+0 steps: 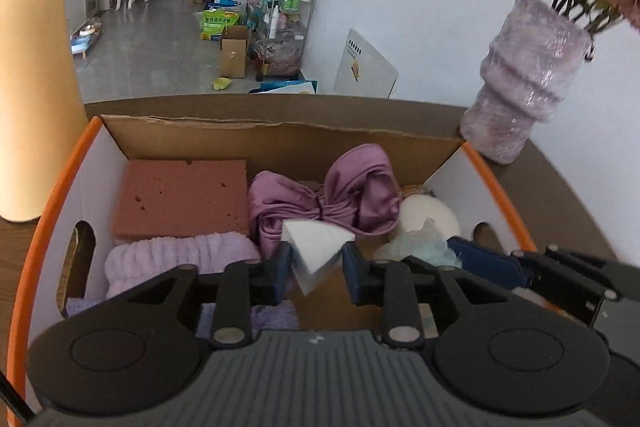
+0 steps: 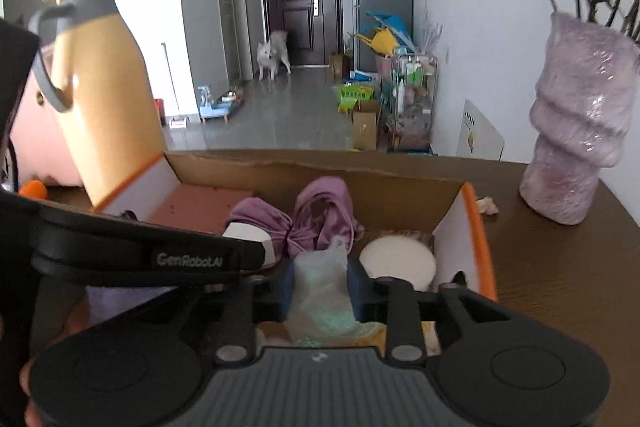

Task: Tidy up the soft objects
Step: 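Open both tools to drop the wedge and mesh bag into the box, then move both open tools back toward the blue plush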

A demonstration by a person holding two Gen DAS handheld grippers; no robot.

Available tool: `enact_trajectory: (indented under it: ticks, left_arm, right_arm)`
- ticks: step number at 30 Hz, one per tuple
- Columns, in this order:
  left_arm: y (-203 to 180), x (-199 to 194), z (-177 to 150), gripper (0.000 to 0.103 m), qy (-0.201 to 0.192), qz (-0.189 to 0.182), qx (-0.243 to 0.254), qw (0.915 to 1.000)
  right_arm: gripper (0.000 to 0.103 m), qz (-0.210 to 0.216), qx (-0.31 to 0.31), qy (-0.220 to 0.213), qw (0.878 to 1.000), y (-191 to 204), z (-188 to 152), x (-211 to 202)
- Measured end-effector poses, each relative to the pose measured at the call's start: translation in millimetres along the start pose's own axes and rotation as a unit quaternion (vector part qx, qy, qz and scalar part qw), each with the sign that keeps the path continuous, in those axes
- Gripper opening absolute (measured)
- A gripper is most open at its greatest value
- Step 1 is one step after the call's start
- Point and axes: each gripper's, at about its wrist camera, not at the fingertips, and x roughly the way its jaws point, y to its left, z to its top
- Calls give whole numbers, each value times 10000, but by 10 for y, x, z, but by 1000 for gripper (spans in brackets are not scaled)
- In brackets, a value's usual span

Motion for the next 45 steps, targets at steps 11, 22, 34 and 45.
enact_trajectory:
  ticks: [11, 22, 34, 45]
  left_arm:
    - [58, -388, 45, 54, -291, 7, 111, 9995]
    - [-120, -2190, -399, 66, -1711, 242, 846, 9813]
    - [55, -3389, -2081, 91, -2965, 1092, 866, 9448]
    - [306, -3702, -3603, 96, -2394, 1192, 360, 9629]
  right_arm:
    - [56, -168, -15, -316, 9994, -116, 64, -405]
    - [68, -412, -126, -1390, 9894, -166, -43, -2153]
    - [73, -557, 143, -2295, 9716, 172, -1392, -3398]
    - [73, -414, 224, -2132, 9759, 593, -2991, -3779]
